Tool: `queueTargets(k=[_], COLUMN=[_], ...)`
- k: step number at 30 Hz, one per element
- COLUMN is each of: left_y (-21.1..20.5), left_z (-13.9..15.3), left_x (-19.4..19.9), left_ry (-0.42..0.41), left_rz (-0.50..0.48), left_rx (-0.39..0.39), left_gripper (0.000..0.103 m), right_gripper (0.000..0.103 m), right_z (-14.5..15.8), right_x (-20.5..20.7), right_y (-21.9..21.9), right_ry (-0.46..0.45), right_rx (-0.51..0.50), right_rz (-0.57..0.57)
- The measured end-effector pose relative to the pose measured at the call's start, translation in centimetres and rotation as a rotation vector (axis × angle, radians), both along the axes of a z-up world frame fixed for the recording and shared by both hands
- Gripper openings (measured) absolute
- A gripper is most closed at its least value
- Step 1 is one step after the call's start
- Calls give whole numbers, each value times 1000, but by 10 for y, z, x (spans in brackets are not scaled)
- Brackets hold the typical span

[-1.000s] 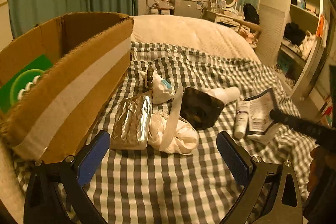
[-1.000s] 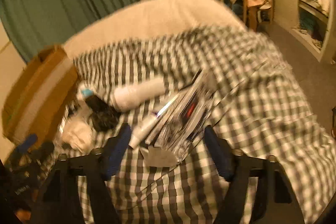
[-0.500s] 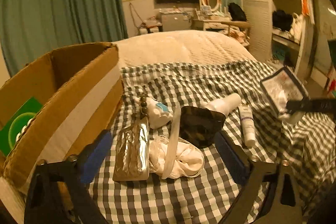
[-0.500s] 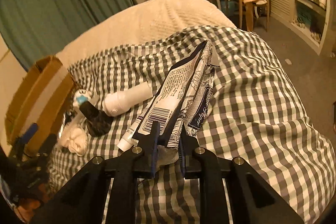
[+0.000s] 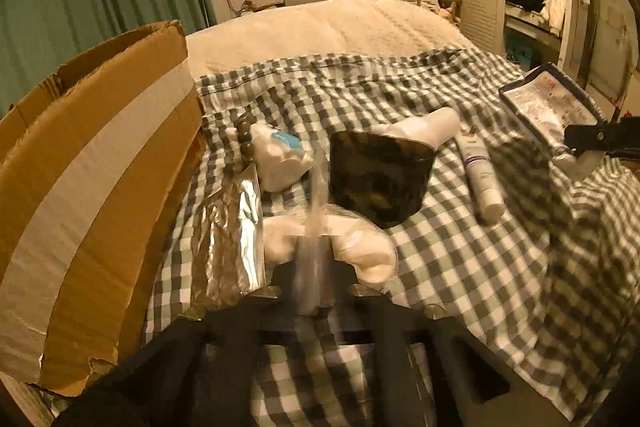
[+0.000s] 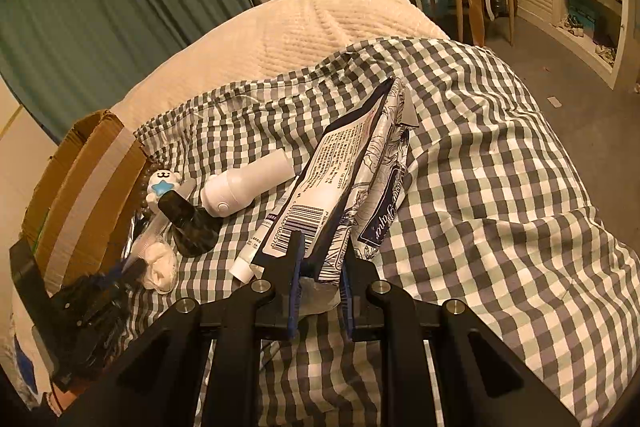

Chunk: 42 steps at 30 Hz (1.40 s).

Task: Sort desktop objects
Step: 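Grasp the floral-print packet with the right tool while the left tool grasps the clear plastic strip, then carry the floral packet and plastic strip over the box and release both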

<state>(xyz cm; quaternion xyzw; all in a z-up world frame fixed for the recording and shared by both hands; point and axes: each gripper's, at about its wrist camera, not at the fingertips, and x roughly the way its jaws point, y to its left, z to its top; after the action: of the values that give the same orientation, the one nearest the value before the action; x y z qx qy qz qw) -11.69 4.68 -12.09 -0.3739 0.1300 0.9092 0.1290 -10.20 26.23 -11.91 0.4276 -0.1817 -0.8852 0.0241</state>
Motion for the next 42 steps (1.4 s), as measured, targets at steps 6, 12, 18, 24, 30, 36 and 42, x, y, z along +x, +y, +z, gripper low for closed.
queueTargets(k=[6, 12, 18, 24, 30, 36, 42], left_y=[-8, -21, -32, -58, -99, -157, -210], left_z=[24, 59, 97, 131, 168, 206, 213], left_x=[8, 25, 35, 42, 45, 45, 36], left_ry=[-24, -41, 7, 96, 211, 339, 393], left_rz=[-4, 6, 12, 37, 84, 181, 302], left_rx=[147, 322, 423, 499, 584, 628, 612], left_gripper=[3, 3, 3, 3, 3, 3, 3], right_gripper=[15, 15, 15, 15, 15, 15, 15], right_z=[4, 22, 43, 69, 105, 166, 165], right_x=[1, 10, 25, 33, 17, -10, -52], right_y=[-4, -7, -14, -44, -94, -180, -276], right_ry=[13, 68, 103, 128, 152, 260, 242], right_rx=[6, -1, -29, 39, 36, 56, 35], right_rz=[7, 23, 76, 129, 190, 346, 465])
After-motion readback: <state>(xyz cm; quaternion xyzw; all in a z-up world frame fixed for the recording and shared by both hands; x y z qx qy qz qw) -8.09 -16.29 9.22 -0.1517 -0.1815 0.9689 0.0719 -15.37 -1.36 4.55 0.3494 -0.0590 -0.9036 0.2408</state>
